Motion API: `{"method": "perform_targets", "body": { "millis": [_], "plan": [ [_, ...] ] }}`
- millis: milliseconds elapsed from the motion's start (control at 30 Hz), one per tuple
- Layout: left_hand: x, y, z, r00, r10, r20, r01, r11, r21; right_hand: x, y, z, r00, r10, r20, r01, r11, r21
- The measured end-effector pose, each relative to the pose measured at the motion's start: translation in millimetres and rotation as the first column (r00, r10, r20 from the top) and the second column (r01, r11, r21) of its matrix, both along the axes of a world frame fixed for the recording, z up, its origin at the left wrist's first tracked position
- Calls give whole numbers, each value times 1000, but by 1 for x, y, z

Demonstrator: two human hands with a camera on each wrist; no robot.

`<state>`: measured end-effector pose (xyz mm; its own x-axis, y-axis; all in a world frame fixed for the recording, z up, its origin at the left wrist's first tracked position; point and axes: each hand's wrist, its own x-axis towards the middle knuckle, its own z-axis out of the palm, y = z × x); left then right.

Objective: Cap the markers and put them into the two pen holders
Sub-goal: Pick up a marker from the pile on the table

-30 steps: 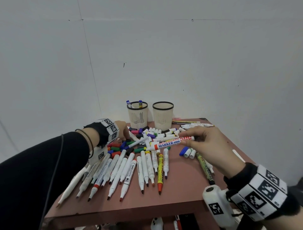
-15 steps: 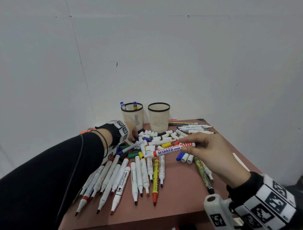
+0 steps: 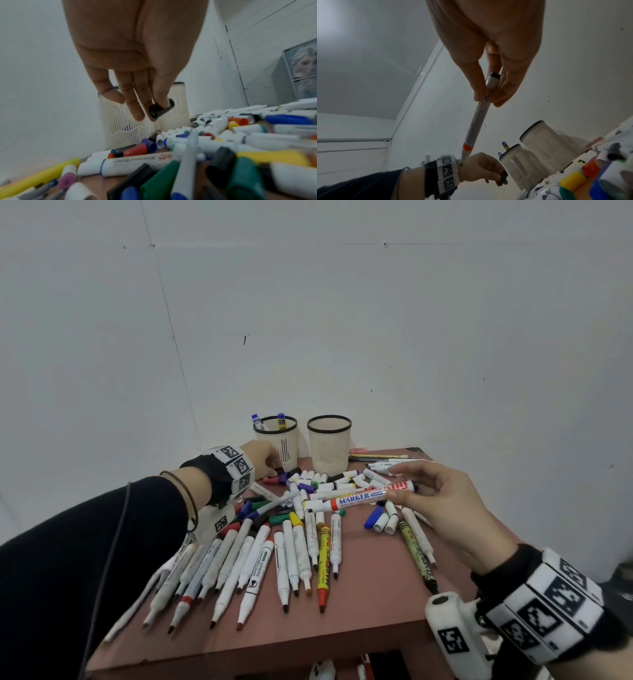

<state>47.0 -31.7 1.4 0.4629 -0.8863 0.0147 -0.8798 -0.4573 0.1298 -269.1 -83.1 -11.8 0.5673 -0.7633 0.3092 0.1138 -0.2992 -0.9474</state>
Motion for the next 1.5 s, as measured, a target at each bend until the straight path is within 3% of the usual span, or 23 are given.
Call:
{"method": "perform_targets", "body": {
  "millis": [200,400,633,767,967,1233,1500],
  "plan": [
    [-28,46,16,997,-55,-63,43,982,-181,-7,14,10,966,-17,256,-45,972,231],
    [-64,89,34,959,-177,-219,84,922,-378,-12,28,14,936,-45,350,-54,962,268],
    [-118,125,36,802,-336,-495,-22,810,-585,-17,51,18,881,-66,468,-92,947,308],
    [-146,139,25,712,-432,-553,-80,733,-675,-18,60,16,857,-85,508,-98,941,323],
    [-167,144,-1,676,-422,-604,-228,660,-716,-28,67,13,834,-144,532,-49,942,332],
    [-181,155,-9,634,-457,-623,-261,632,-730,-36,72,4,862,-121,492,-28,958,285],
    [-189,167,-12,651,-487,-582,-257,581,-773,-34,82,-4,864,-87,497,-57,962,267]
  ]
}}
